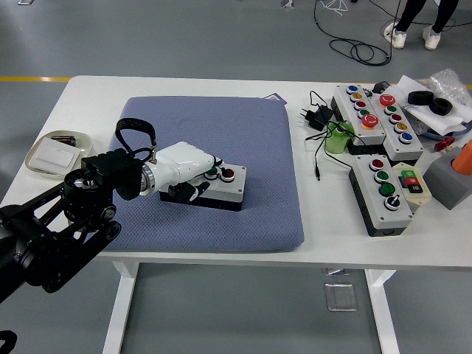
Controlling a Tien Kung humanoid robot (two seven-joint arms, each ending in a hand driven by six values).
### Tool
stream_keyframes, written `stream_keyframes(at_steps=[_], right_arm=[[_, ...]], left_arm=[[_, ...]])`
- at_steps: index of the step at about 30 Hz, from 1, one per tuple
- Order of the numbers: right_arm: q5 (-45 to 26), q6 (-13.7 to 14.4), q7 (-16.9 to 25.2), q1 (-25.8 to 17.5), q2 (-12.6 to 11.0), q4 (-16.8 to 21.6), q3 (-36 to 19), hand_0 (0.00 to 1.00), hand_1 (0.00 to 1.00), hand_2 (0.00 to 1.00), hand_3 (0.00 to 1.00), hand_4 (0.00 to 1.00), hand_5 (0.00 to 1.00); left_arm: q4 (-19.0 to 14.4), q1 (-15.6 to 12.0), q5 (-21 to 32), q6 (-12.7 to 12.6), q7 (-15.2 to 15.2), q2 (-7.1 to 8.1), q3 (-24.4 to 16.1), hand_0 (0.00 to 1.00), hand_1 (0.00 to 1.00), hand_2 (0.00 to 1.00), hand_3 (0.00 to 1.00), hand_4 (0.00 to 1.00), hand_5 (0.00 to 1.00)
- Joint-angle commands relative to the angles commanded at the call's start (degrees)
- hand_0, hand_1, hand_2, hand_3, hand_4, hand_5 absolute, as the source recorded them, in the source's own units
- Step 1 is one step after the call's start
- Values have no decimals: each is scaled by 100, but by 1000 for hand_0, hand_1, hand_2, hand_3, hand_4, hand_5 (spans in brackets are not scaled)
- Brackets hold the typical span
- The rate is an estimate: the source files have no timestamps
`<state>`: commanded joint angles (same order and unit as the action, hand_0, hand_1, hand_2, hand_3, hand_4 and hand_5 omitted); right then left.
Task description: Pick up the button,place it on the desk,press the button,press the button
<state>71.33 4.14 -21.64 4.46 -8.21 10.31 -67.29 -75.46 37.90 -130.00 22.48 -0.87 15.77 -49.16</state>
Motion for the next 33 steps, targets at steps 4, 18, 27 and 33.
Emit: stream_keyframes(at_steps=[4,18,27,33], right_arm=[[13,-2,-1,-8,1,0,-9,659,632,709,584,369,214],[6,-10,-5,-11,0,0,9,658,632,710,585,363,207],[-14,-12,-5,-35,-10,0,29,659,632,710,585,362,206],[-7,-18,-17,-71,-15,0,43,658,632,711,585,363,205]], left_arm=[[-127,-32,0,-158,-4,12,-150,84,2,2,755,423,2],[-356,-267,1087,-1237,205,79,-1169,398,443,484,998,984,805],[153,-416,3274,-2473,347,53,-1429,818,870,961,998,914,998],[579,-533,4727,-2868,376,64,-1606,840,888,977,985,836,998]])
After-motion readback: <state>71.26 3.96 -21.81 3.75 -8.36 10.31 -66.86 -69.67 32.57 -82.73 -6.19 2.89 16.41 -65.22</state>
